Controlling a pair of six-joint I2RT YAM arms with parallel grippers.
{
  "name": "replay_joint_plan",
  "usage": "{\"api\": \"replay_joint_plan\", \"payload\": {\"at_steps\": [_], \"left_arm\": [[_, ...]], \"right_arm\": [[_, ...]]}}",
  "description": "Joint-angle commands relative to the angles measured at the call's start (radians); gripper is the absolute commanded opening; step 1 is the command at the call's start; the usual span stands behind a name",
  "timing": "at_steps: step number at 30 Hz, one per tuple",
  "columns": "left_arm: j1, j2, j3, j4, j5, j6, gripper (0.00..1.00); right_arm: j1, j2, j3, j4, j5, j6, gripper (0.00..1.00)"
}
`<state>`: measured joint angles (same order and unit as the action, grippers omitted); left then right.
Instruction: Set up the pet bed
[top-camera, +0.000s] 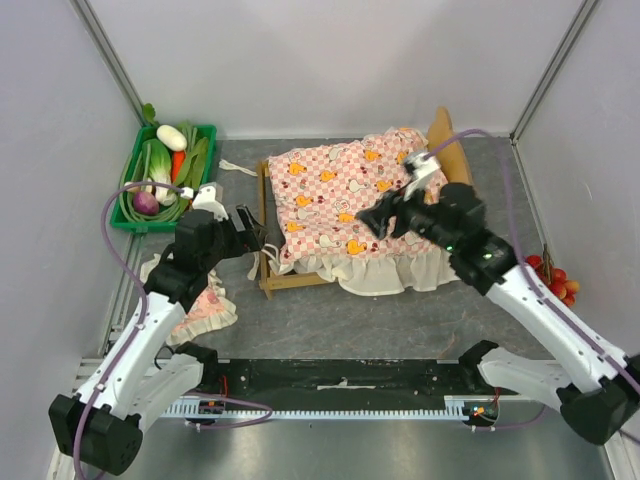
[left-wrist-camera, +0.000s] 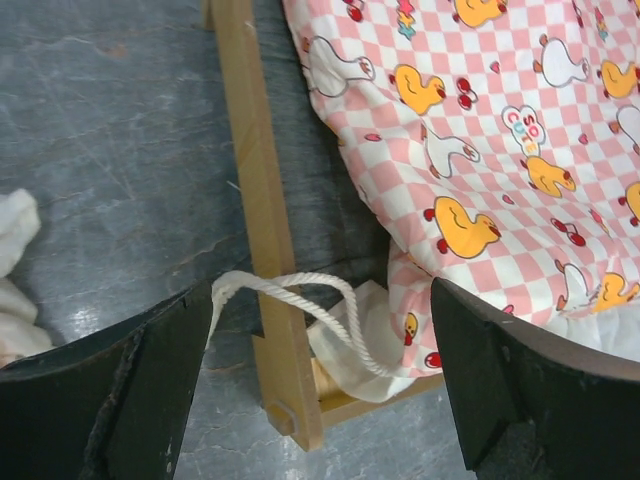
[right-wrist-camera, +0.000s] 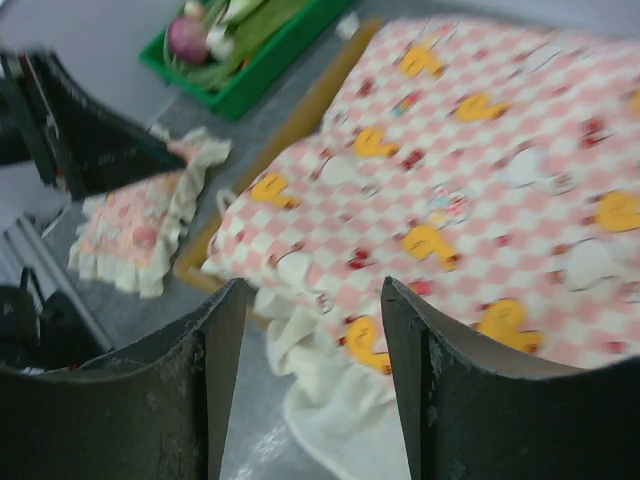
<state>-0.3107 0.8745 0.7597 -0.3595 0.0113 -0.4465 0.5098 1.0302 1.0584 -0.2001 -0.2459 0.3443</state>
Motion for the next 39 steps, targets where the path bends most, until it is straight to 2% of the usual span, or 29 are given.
{"api": "replay_joint_plan", "payload": {"at_steps": [1, 3, 5, 9, 13, 14, 17, 25, 28, 29, 30, 31, 33, 39], "left_arm": [[0.018, -0.055, -0.025, 0.06, -0.108, -0.047, 0.96], [0.039, -0.069, -0.037, 0.062, -0.096, -0.049, 0.96], [0.054, -0.077, -0.04, 0.057, -0.073, -0.055, 0.96], [0.087, -0.089, -0.036, 0.057, -0.025, -0.051, 0.96], [0.093, -0.094, -0.033, 0.057, -0.017, -0.037, 0.96], [0.093, -0.092, -0.033, 0.06, -0.016, -0.034, 0.96], [0.096, -0.086, -0.037, 0.068, 0.015, -0.029, 0.97], [0.097, -0.095, -0.051, 0.07, 0.05, -0.049, 0.97], [0.097, -0.094, -0.053, 0.07, 0.082, -0.043, 0.97], [0.097, -0.094, -0.054, 0.07, 0.09, -0.026, 0.96], [0.096, -0.091, -0.056, 0.071, 0.099, -0.018, 0.96], [0.097, -0.089, -0.053, 0.07, 0.11, -0.009, 0.96], [0.096, -0.085, -0.053, 0.077, 0.136, 0.025, 0.96], [0.096, -0.072, -0.048, 0.083, 0.177, 0.075, 0.94]], "right_arm": [[0.282, 0.096, -0.086, 0.133, 0.192, 0.079, 0.64], [0.361, 0.187, -0.061, 0.133, 0.24, 0.052, 0.65], [0.457, 0.275, -0.022, 0.148, 0.351, 0.021, 0.68], [0.547, 0.395, 0.032, 0.166, 0.493, 0.01, 0.7], [0.588, 0.488, 0.071, 0.192, 0.566, 0.067, 0.72], [0.596, 0.501, 0.074, 0.192, 0.644, 0.088, 0.72], [0.605, 0.539, 0.086, 0.224, 0.747, 0.175, 0.74], [0.613, 0.623, 0.094, 0.306, 0.83, 0.374, 0.75], [0.608, 0.649, 0.106, 0.312, 0.881, 0.375, 0.54], [0.605, 0.648, 0.101, 0.327, 0.887, 0.361, 0.33], [0.599, 0.646, 0.092, 0.34, 0.886, 0.346, 0.26], [0.584, 0.634, 0.088, 0.359, 0.872, 0.313, 0.11], [0.572, 0.611, 0.075, 0.37, 0.869, 0.271, 0.0], [0.487, 0.498, 0.016, 0.373, 0.84, 0.185, 0.0]]}}
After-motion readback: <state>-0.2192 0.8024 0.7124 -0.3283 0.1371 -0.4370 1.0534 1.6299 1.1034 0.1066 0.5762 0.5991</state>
